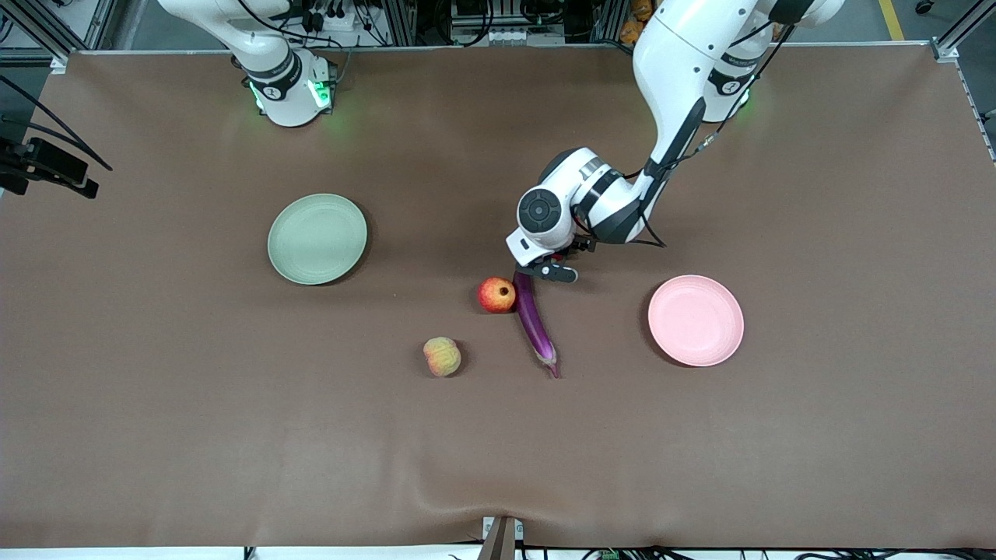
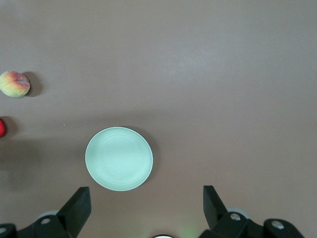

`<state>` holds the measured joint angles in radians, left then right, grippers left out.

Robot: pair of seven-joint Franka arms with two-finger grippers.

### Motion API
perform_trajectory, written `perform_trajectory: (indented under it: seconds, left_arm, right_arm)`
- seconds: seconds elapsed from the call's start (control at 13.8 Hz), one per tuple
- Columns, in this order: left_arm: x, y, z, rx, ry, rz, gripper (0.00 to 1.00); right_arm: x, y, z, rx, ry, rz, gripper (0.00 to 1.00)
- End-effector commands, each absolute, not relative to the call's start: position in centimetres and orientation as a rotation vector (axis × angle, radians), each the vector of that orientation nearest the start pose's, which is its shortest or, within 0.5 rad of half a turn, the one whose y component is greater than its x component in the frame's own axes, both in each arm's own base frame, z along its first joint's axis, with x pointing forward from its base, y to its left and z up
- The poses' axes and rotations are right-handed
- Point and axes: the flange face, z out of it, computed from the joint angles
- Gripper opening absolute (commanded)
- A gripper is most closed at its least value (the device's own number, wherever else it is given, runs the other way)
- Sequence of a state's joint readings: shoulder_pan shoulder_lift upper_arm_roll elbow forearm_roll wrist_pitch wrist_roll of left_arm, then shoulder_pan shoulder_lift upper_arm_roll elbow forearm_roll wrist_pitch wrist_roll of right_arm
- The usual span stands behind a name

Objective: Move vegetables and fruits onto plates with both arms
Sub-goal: 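Lower the left gripper and grasp the red chili pepper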

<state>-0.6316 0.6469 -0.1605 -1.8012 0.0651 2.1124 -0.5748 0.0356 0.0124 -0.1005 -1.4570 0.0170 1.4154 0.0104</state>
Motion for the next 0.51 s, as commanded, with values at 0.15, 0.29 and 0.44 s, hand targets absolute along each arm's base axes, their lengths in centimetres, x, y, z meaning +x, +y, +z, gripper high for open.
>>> perform_trajectory:
  seconds: [0.15,0.29,0.44]
  left_arm:
    - [43.6,-43.7,16.7,-2.911,0.201,0.383,0.00]
    - [43.6,-43.7,16.8,-2.908,0.162,0.382,0.00]
    - [44.5,-43.3,18.1,-2.922,0.141,0.364,0.00]
  right_arm:
    - [54.1,-3.3,65.6,-3.106,0.122,0.094,1.00]
    - [54.1,-3.0,65.6,-3.104,0.117,0.094,1.00]
    - [54.3,-3.0,65.4,-3.105,0.117,0.101,1.00]
